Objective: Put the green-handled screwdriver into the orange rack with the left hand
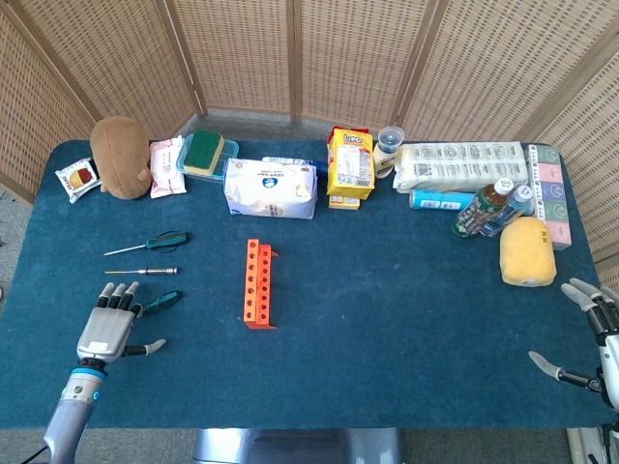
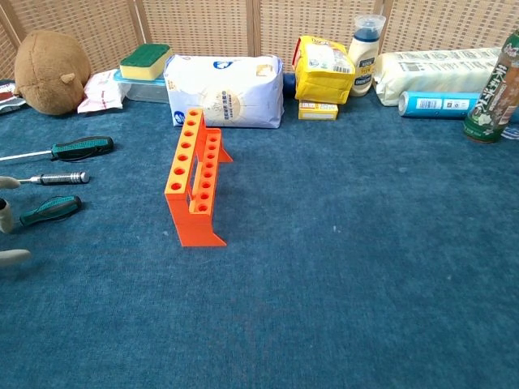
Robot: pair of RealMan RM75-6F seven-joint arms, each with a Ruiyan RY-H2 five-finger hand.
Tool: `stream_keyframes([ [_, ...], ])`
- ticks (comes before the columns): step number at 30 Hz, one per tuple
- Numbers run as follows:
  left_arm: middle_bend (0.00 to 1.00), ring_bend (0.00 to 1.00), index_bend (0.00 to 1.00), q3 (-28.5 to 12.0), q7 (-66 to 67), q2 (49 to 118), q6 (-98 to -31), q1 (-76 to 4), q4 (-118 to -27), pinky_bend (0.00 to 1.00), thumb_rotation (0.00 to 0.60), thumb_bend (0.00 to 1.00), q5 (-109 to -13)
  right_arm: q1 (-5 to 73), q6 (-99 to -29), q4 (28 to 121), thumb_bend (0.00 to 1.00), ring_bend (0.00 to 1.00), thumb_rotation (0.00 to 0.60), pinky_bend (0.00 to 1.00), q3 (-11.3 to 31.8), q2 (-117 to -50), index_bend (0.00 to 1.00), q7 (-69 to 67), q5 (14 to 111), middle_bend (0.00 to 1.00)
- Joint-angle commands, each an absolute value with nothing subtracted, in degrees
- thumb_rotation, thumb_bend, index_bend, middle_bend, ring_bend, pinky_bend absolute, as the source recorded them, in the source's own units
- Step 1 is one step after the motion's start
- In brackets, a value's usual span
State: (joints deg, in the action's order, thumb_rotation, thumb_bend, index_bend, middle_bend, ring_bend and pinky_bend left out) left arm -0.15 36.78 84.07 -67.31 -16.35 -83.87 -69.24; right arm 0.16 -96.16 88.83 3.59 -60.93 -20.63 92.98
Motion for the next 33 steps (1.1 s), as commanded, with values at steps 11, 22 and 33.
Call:
stream_keyframes([
  [11, 0.0, 0.0, 0.37, -2.04, 34.76, 84.23, -68.43, -16.88, -80.33, 0.06, 0.0, 0.0, -68.57, 0.19, -96.0, 88.97, 0.04, 0.14, 0.462, 0.06, 3.52, -60.97, 0.15, -20.4, 93.01, 0.13],
  [22, 0.0, 0.0, 0.37, -3.34, 25.5, 80.44, -68.91, -16.9, -83.77, 0.06, 0.032, 0.0, -71.05, 0.26, -95.77, 89.05, 0.04, 0.14, 0.463, 0.06, 3.49, -60.95, 0.15, -20.53, 92.94, 0.13],
  [33, 0.0, 0.0, 0.37, -5.04, 28.46, 82.58, -69.24, -18.87, -85.35, 0.06, 0.344, 0.0, -70.6, 0.35, -95.51, 89.19, 0.04, 0.14, 0.46, 0.06, 3.38, -60.99, 0.14, -20.4, 93.0, 0.13],
])
